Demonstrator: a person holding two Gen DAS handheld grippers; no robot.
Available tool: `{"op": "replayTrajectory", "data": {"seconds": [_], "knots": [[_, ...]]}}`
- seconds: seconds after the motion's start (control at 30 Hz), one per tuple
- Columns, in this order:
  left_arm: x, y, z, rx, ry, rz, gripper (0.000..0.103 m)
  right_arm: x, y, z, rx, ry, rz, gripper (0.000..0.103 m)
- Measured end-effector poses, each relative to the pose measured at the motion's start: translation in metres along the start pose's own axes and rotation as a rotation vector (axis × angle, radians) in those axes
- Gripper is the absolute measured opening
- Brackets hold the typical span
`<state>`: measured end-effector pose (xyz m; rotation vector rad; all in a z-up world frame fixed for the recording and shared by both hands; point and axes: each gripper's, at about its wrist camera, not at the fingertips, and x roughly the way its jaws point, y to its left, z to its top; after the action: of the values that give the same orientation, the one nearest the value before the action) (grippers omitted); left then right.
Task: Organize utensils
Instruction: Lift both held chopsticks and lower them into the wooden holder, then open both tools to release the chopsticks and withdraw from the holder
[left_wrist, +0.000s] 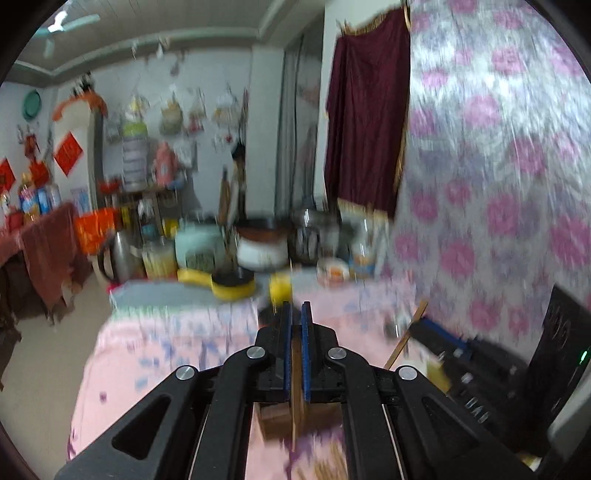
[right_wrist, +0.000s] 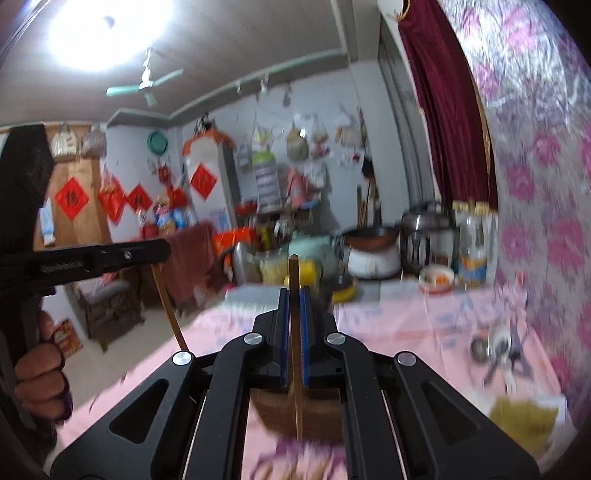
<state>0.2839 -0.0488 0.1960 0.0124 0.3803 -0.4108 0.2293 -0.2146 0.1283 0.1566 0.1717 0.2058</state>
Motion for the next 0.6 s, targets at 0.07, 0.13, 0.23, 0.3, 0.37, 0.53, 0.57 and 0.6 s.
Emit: {"op": "replayTrajectory", "data": {"seconds": [0.07, 0.13, 0.23, 0.3, 0.37, 0.53, 0.57, 0.6], "knots": [[0.01, 0.001, 0.009, -0.013, -0.045, 0.01, 0.005, 0.017, 0.0, 0.005, -0.007, -0.046, -0.028, 0.006], [0.028, 0.001, 0.007, -0.013, -0.075, 0.054, 0.005, 0.035, -0.003, 0.0, -0.004, -0.054, -0.048, 0.006], [0.07, 0.006, -0.008, -0.05, -0.033, 0.069, 0.005, 0.062, -0.009, -0.019, -0.003, -0.019, -0.082, 0.006], [0.092, 0.013, -0.028, -0.087, 0.017, 0.043, 0.006, 0.072, -0.016, -0.034, 0.011, 0.042, -0.062, 0.008], [0.114, 0.017, -0.052, -0.104, 0.095, 0.051, 0.027, 0.074, -0.025, -0.049, 0.054, 0.107, -0.058, 0.013], [0.095, 0.033, -0.088, -0.175, 0.078, 0.098, 0.086, 0.044, -0.047, -0.062, 0.141, 0.114, -0.074, 0.013], [0.09, 0.035, -0.092, -0.175, 0.084, 0.1, 0.088, 0.036, -0.05, -0.065, 0.161, 0.114, -0.077, 0.014], [0.084, 0.037, -0.097, -0.177, 0.088, 0.106, 0.09, 0.028, -0.052, -0.07, 0.18, 0.118, -0.085, 0.014]]}}
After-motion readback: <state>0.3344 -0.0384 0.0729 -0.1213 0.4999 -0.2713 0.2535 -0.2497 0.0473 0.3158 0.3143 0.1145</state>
